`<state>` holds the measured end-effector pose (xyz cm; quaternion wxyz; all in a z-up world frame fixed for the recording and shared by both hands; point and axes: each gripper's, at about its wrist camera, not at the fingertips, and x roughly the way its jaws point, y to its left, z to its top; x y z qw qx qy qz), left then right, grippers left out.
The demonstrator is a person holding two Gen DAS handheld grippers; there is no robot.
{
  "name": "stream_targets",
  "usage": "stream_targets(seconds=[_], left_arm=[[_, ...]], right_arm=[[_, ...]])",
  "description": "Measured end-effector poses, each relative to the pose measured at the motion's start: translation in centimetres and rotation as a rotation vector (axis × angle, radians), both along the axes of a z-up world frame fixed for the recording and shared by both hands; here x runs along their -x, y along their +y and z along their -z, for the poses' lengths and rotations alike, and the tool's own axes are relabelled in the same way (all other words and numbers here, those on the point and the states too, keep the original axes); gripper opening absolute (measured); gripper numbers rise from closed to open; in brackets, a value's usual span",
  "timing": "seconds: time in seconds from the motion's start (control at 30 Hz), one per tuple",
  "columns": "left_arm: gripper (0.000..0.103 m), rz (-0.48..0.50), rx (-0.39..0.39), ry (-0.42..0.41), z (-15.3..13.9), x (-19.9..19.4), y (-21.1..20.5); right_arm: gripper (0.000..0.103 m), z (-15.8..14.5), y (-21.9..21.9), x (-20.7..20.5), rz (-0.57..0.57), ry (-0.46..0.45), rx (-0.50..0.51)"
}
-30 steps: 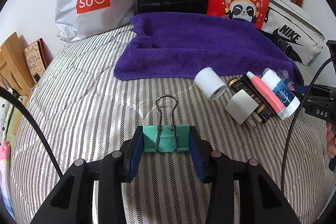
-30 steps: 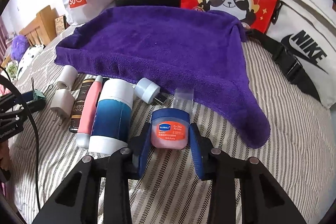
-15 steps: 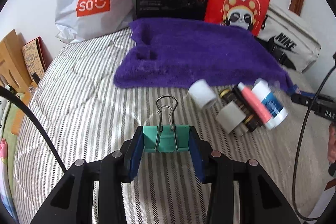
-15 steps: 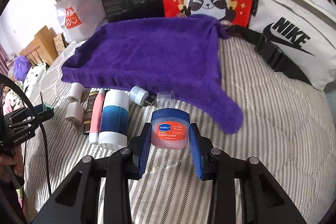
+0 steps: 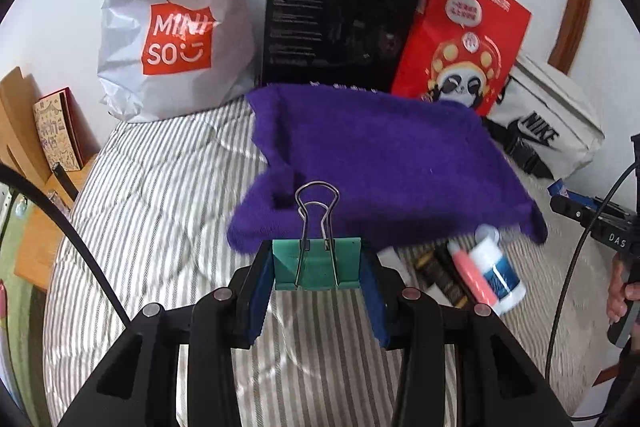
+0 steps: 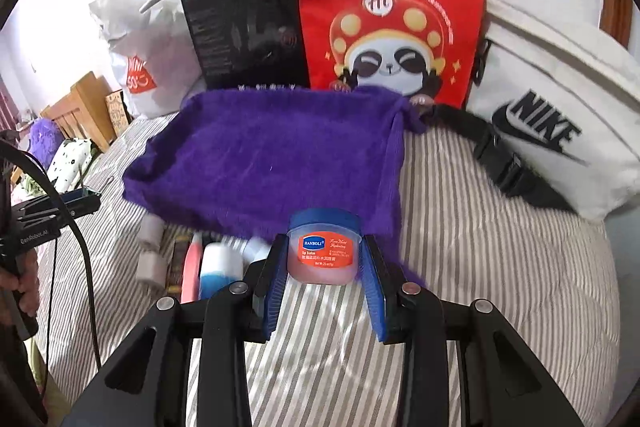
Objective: Organize rigid objects
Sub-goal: 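Lower the Vaseline jar onto the purple towel and open the right gripper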
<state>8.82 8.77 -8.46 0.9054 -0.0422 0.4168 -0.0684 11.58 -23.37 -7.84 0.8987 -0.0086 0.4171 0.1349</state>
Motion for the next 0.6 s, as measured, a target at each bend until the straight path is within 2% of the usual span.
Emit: stream_targets(seconds=[0.23,0.6], left_arm=[[0.039,-0.016,-0.025,-0.009,-0.7,-2.0,0.6],[0.039,-0.036,0.011,0.032,0.8,-2.3,1.4]], right_arm=[[0.036,0.7,0.7,-5.2,0.005,-0.006,0.019],[0.036,3.4,3.0,-13.9,0.013,0.031,0.071]])
